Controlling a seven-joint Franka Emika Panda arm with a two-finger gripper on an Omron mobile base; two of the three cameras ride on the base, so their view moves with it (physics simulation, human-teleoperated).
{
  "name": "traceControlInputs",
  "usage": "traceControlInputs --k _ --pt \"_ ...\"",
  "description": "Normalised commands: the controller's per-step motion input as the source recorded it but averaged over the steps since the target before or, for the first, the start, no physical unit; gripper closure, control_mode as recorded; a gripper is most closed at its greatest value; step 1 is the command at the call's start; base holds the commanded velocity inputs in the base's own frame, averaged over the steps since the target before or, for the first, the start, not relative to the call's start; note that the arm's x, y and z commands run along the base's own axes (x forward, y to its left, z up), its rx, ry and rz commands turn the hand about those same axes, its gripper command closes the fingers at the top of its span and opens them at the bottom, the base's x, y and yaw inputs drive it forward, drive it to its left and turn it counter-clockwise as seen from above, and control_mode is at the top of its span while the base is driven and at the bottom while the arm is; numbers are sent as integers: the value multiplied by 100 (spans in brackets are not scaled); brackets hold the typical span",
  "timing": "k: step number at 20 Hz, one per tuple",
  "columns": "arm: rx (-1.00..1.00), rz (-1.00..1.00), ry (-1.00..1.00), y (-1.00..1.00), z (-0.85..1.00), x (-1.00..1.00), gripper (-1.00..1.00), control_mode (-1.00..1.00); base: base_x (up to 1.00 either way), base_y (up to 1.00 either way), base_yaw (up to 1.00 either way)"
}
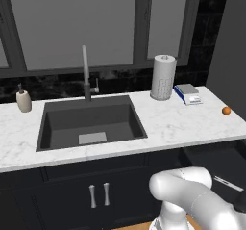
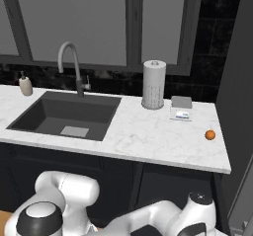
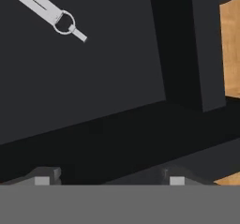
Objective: Pick the tongs from the drawer and place it on the counter.
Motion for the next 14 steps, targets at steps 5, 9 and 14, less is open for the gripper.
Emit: traceControlInputs --k 5,9,14 --pt "0 0 0 0 0 -1 -100 -100 0 0 0" --pt "0 0 0 0 0 21 -100 -100 0 0 0" --pt "5 0 0 7 26 47 -100 -100 0 0 0"
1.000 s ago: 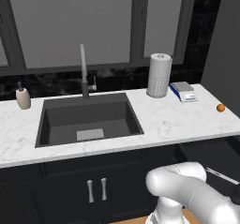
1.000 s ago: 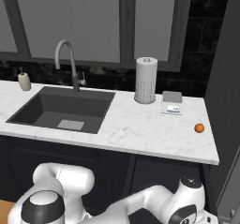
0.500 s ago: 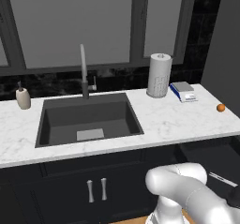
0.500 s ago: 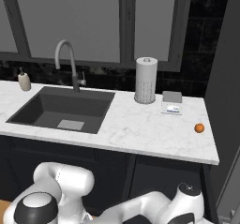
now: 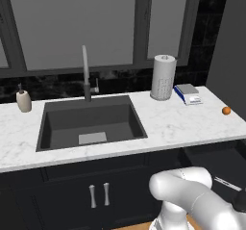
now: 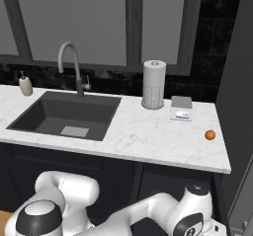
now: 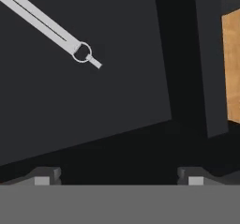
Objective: Pick the tongs from the drawer and place it on the counter.
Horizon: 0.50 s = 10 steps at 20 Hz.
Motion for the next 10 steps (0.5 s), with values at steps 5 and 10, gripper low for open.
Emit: traceControlInputs --k 5,10 --pt "4 7 0 37 1 73 -100 -100 0 0 0" --pt "8 24 0 39 -29 83 -100 -100 0 0 0"
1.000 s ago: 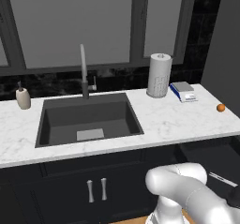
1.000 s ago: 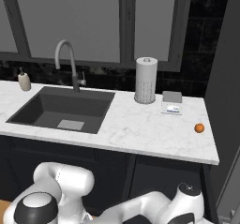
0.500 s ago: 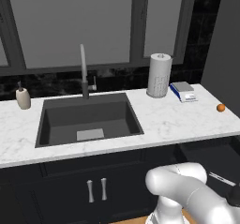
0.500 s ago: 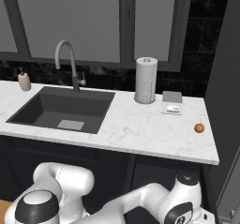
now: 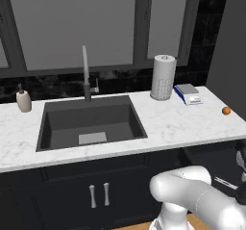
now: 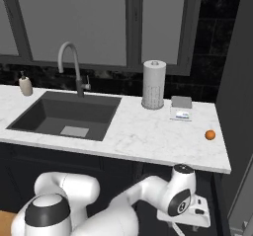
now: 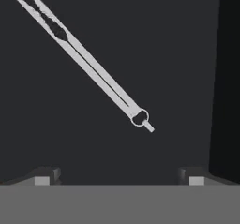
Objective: Pick the tongs from the drawer and place it on the counter.
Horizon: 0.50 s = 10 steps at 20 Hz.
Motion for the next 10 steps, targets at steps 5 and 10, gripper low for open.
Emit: traceControlInputs --k 5,10 --pt "4 26 0 32 -44 47 -100 -100 0 0 0" --pt "2 21 -9 4 -54 10 -100 -100 0 0 0"
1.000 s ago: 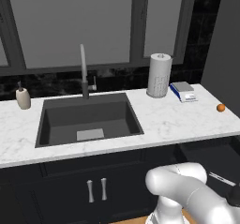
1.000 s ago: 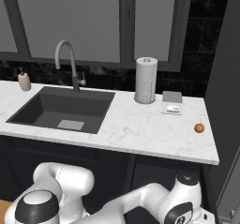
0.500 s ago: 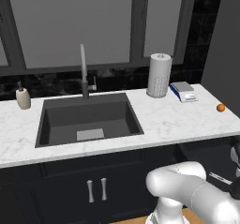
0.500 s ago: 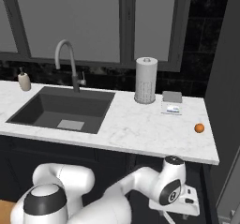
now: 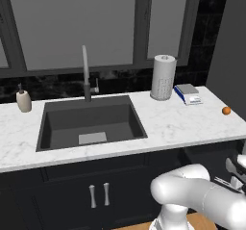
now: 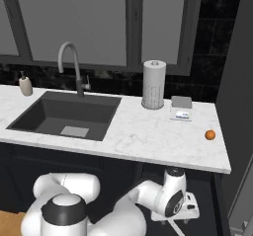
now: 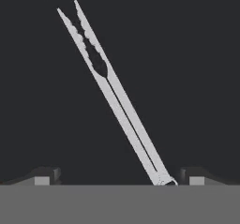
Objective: Pick the tongs from the drawer and place it on the counter.
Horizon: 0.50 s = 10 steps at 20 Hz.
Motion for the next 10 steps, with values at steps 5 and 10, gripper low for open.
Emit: traceControlInputs --k 5,10 --pt "0 3 -5 -4 -30 0 -100 -100 0 0 0" --pt "0 0 -3 0 -26 0 -100 -100 0 0 0"
